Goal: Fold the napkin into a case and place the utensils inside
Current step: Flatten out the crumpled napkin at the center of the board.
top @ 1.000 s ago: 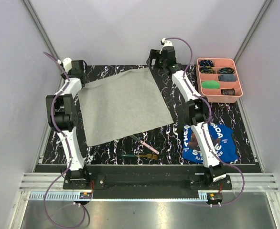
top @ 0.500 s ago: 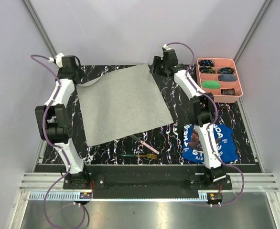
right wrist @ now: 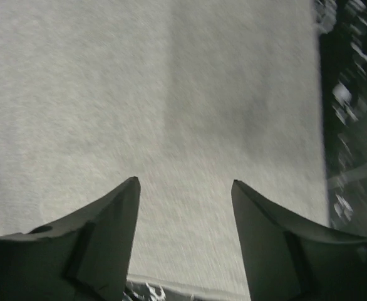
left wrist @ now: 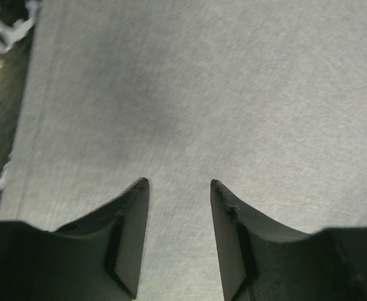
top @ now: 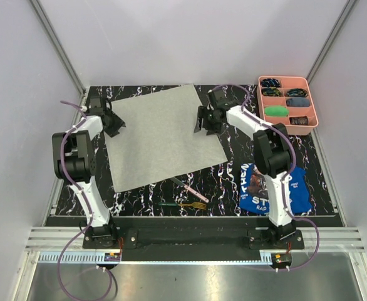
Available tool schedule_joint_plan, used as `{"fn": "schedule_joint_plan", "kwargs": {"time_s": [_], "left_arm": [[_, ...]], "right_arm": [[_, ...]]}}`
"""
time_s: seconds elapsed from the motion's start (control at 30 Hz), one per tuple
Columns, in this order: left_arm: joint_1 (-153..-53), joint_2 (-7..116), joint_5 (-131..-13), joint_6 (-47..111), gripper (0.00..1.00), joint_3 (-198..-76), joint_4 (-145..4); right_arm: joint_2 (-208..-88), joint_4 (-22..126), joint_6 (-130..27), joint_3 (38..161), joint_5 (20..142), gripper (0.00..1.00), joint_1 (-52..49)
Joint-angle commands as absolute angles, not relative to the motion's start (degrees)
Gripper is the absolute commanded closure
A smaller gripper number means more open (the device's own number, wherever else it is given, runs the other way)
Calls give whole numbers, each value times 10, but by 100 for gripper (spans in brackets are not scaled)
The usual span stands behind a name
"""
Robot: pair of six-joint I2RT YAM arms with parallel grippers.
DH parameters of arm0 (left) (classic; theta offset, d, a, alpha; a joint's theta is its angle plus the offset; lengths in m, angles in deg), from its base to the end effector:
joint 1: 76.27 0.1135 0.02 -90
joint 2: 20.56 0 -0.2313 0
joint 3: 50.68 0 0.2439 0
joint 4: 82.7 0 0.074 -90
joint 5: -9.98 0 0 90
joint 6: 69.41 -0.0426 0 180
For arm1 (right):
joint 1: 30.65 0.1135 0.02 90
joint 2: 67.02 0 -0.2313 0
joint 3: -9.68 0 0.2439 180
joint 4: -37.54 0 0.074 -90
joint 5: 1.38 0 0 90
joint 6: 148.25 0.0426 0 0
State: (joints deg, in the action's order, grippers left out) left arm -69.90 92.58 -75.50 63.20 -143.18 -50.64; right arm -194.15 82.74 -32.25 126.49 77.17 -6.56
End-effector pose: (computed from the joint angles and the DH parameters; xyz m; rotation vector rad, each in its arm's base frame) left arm 0.4076 0.0421 0.1476 -1.0153 2.3100 -0.3595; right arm 0.4211 0.1976 0.1588 -0.0378 2.6198 0.5819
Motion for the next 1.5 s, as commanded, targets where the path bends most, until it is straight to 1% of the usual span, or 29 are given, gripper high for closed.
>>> {"fn": "schedule_joint_plan", "kwargs": {"time_s": [0.0, 0.03, 0.07, 0.1, 0.13, 0.17, 0.2, 0.23, 0.3, 0.33, 0.37, 0.43, 0.47, 0.57, 0.7, 0.8, 0.97, 1.07, 1.1, 1.2, 1.23, 1.27, 1.37, 1.4, 1.43, 1.47], "left_arm": [[-740, 792, -851, 693, 46, -1360, -434], [-754, 739, -896, 702, 44, -1345, -411], [-760, 710, -912, 709, 42, -1314, -373], [-800, 681, -926, 711, 38, -1297, -361], [-815, 624, -941, 710, 30, -1279, -352], [-830, 594, -949, 709, 21, -1239, -335], [-844, 565, -954, 717, 21, -1219, -319], [-848, 515, -957, 729, 21, -1200, -302], [-853, 466, -945, 738, 21, -1145, -279], [-855, 422, -950, 742, 21, -1131, -267], [-859, 402, -957, 750, 21, -1110, -245], [-866, 351, -966, 750, 7, -1085, -243], [-866, 339, -971, 751, 1, -1081, -240], [-867, 326, -963, 739, 1, -1080, -236], [-867, 356, -942, 738, 1, -1090, -217], [-867, 393, -925, 737, 1, -1099, -206], [-866, 403, -941, 755, 1, -1090, -196], [-866, 407, -946, 771, 1, -1086, -192], [-866, 415, -942, 774, 1, -1090, -191], [-866, 438, -943, 782, 1, -1094, -183], [-865, 445, -951, 783, 1, -1095, -177], [-860, 450, -960, 791, 7, -1096, -172], [-843, 468, -948, 808, 16, -1088, -170], [-837, 475, -940, 811, 31, -1081, -170], [-829, 478, -936, 813, 39, -1078, -170], [-820, 480, -932, 819, 43, -1076, -171]], "right_arm": [[-1809, 888, -300, 1196, 877, 25, -72], [-1786, 901, -289, 1181, 921, 23, -72], [-1774, 919, -278, 1150, 929, 22, -72], [-1764, 924, -279, 1135, 929, 22, -72], [-1744, 930, -279, 1122, 944, 23, -72], [-1733, 933, -271, 1090, 951, 26, -72], [-1724, 932, -268, 1074, 954, 30, -72], [-1714, 930, -266, 1059, 956, 36, -72], [-1711, 930, -258, 1027, 953, 47, -72], [-1711, 928, -253, 1020, 946, 55, -72], [-1710, 919, -246, 1007, 941, 55, -72], [-1711, 905, -242, 999, 943, 55, -71], [-1712, 904, -238, 994, 952, 55, -71], [-1719, 903, -240, 985, 972, 53, -71], [-1730, 892, -236, 973, 963, 53, -71], [-1745, 883, -234, 970, 958, 55, -71], [-1755, 861, -234, 960, 964, 56, -71], [-1764, 859, -234, 958, 968, 66, -71], [-1766, 861, -232, 956, 966, 74, -71], [-1765, 853, -224, 941, 969, 78, -71], [-1766, 849, -225, 938, 967, 82, -71], [-1768, 847, -227, 938, 964, 85, -71], [-1764, 844, -227, 937, 959, 90, -71], [-1761, 842, -228, 937, 959, 91, -71], [-1758, 842, -230, 938, 958, 93, -71], [-1757, 841, -232, 939, 958, 96, -71]]}}
